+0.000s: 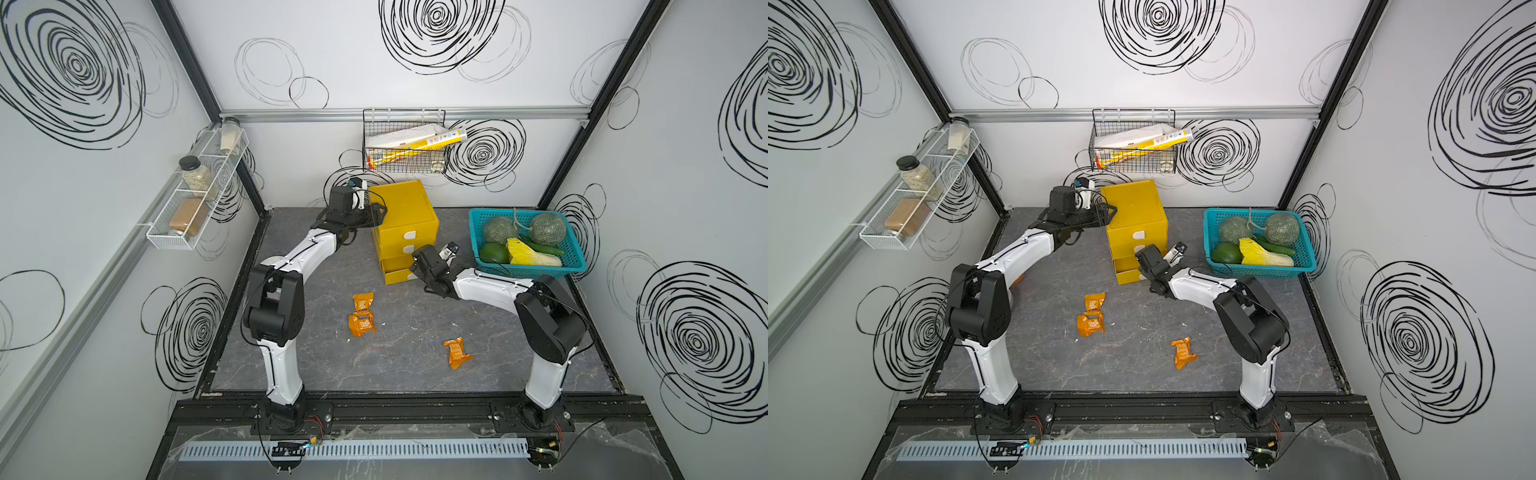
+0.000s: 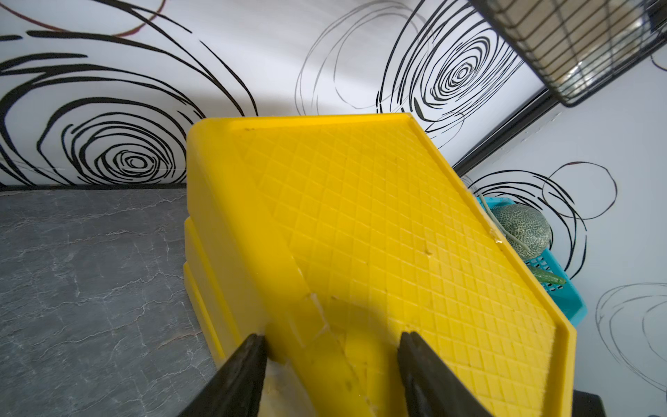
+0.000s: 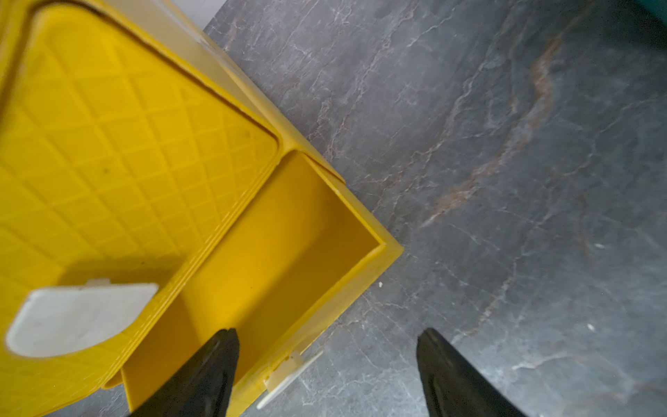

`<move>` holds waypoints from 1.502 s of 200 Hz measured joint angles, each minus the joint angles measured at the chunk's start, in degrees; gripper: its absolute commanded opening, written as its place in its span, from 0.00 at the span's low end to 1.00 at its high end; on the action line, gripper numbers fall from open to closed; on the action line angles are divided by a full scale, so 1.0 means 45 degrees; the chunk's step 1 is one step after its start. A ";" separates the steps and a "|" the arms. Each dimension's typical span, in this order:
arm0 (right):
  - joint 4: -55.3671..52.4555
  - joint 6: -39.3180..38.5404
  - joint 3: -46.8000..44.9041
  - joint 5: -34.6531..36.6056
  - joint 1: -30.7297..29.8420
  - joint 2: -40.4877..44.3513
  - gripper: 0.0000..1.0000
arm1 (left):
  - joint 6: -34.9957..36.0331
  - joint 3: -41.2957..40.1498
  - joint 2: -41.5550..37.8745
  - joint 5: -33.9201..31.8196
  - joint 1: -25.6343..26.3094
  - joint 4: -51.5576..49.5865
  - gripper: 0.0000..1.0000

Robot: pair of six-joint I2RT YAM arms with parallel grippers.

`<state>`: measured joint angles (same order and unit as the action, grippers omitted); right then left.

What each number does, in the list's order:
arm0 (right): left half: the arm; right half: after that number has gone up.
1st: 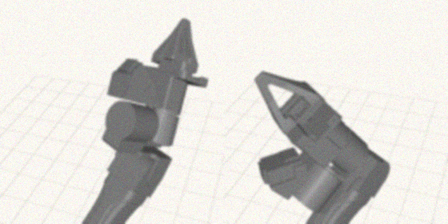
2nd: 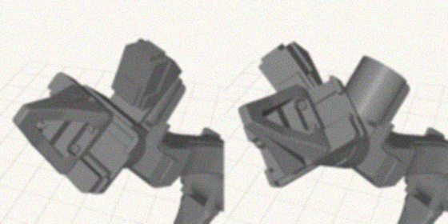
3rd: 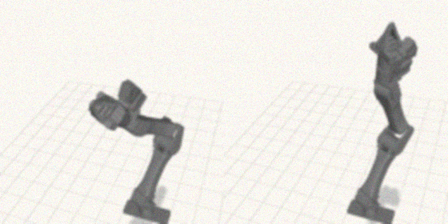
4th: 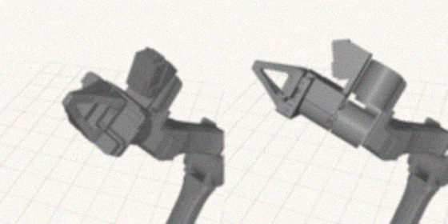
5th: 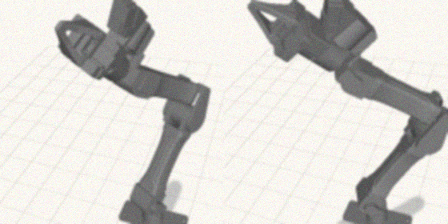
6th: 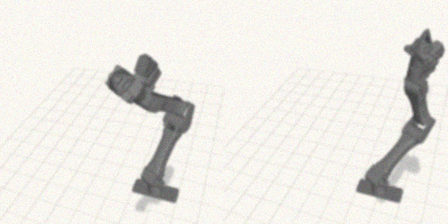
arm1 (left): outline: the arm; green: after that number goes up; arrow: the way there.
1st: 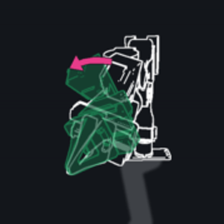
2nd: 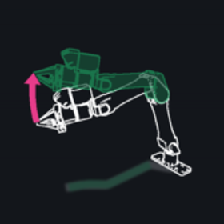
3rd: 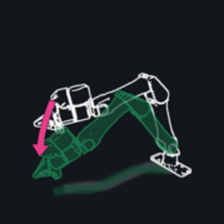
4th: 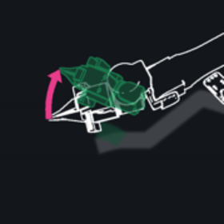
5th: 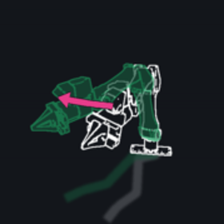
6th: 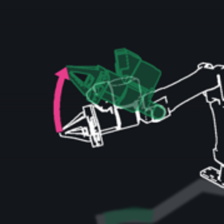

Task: Place the cookies into the drawer by color
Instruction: Open the drawer in the storage box.

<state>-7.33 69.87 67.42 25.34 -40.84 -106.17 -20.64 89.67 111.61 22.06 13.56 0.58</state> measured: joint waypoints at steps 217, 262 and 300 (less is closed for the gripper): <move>-0.1209 0.0112 0.0996 0.0214 0.0019 -0.1195 0.82 | -0.0039 -0.0068 -0.0034 0.0010 0.0005 0.0063 0.64; -0.1054 0.0243 -0.0044 0.0044 -0.0015 -0.0457 0.82 | -0.0039 -0.0068 -0.0034 0.0005 0.0005 0.0063 0.64; -0.0976 0.0340 -0.0539 -0.0034 -0.0078 -0.0087 0.83 | -0.0039 -0.0068 -0.0034 0.0005 0.0005 0.0063 0.64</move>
<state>-11.73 71.40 64.99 25.19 -41.19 -106.56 -20.82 89.36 111.46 22.09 13.58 0.86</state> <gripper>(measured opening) 0.822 0.639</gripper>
